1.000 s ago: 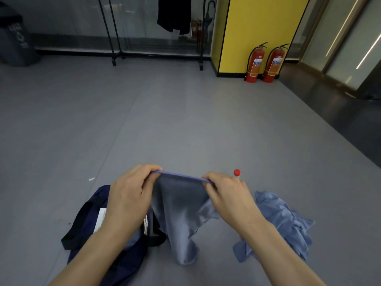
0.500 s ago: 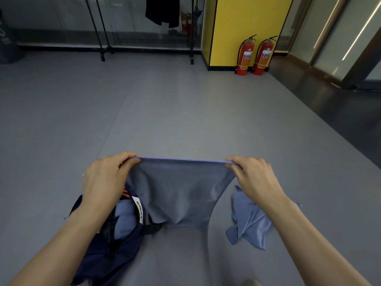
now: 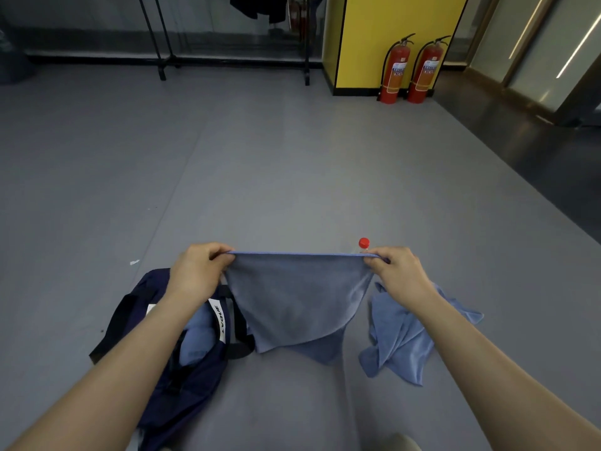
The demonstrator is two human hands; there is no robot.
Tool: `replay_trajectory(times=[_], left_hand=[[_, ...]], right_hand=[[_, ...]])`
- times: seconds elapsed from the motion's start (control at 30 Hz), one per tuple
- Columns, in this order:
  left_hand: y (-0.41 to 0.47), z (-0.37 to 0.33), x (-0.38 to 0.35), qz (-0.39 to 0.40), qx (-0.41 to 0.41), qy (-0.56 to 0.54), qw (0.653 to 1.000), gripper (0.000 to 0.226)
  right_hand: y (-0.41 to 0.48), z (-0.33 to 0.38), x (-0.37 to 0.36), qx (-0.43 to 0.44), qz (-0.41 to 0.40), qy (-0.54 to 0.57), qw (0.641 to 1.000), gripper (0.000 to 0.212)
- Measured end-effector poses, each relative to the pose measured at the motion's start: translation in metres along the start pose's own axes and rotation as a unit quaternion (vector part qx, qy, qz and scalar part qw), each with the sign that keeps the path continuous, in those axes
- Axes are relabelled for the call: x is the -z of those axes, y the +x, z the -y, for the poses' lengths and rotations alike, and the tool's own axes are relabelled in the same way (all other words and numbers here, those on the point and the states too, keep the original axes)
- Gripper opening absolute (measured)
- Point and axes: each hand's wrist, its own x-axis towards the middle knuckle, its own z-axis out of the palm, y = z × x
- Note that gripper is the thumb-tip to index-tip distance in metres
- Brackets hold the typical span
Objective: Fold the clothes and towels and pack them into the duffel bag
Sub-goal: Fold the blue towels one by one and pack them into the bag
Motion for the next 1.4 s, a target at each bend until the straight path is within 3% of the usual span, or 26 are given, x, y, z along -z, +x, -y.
replay_trajectory(times=[0.07,0.2,0.4,0.57,0.7,0.87,0.97,1.07,1.23,1.3,1.4], left_hand=[[0.013,-0.002,-0.007,-0.014,-0.02,0.042,0.999,0.026],[0.058,-0.019,-0.006,-0.009,-0.053,0.058,0.997,0.013],[0.099,-0.09,0.022,-0.071,-0.182,0.103,0.975,0.019],[0.079,-0.127,0.044,-0.136,-0.259,0.114,0.95,0.019],[0.042,-0.108,0.04,-0.121,-0.276,0.116,0.946,0.019],[0.005,-0.03,0.002,-0.093,-0.299,0.166,0.935,0.022],[-0.015,0.038,-0.032,-0.054,-0.298,0.208,0.93,0.036],[-0.046,0.104,-0.076,-0.001,-0.331,0.239,0.913,0.031],[-0.093,0.216,-0.144,0.118,-0.206,0.247,0.939,0.011],[-0.109,0.252,-0.169,0.161,-0.158,0.259,0.939,0.017],[-0.126,0.274,-0.192,0.178,-0.118,0.263,0.941,0.016]], right_hand=[[0.018,0.003,-0.006,-0.007,-0.021,0.018,1.0,0.024],[0.067,0.013,-0.001,0.015,-0.047,-0.065,0.997,0.024],[0.12,0.054,0.048,0.1,-0.14,-0.085,0.981,0.022],[0.106,0.067,0.084,0.194,-0.212,-0.086,0.954,0.032],[0.07,0.042,0.083,0.234,-0.214,-0.105,0.943,0.028],[0.018,-0.027,0.041,0.244,-0.147,-0.14,0.948,0.026],[-0.006,-0.087,-0.006,0.243,-0.085,-0.146,0.955,0.028],[-0.029,-0.153,-0.059,0.184,0.012,-0.139,0.973,0.038],[-0.066,-0.243,-0.147,0.137,0.116,-0.185,0.966,0.035],[-0.081,-0.271,-0.175,0.138,0.179,-0.206,0.952,0.045],[-0.104,-0.298,-0.203,0.156,0.267,-0.245,0.919,0.039]])
